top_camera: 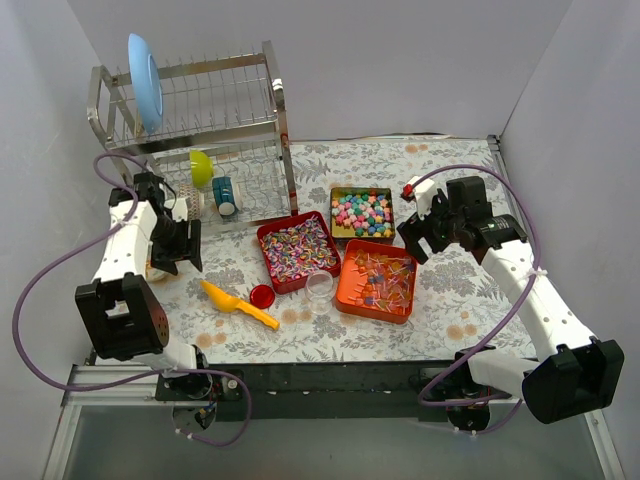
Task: Pack the candies
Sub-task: Pick up the spatula from the center of the board.
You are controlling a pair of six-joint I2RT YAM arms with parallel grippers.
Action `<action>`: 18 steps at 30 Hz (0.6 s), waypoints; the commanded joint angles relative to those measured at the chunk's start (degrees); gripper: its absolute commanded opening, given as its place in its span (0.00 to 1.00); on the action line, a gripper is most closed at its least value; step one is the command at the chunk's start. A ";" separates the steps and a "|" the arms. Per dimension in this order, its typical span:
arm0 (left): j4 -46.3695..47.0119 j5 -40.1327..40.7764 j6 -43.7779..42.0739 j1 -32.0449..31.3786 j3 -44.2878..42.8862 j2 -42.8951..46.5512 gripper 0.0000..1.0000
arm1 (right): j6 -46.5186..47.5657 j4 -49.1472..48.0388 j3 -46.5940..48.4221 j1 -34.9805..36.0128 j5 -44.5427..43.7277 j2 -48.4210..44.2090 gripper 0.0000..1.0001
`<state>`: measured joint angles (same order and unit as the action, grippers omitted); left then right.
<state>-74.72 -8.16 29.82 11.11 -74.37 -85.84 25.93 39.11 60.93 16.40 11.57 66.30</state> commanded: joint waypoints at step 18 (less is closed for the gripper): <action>8.45 -0.88 2.87 -0.13 5.55 -8.29 0.54 | 0.43 -0.44 -0.90 -0.06 1.35 1.37 0.93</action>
<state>-68.27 -6.72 33.34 11.14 -70.13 -94.83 25.93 39.16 60.10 16.40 12.32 67.24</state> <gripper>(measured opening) 0.551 0.929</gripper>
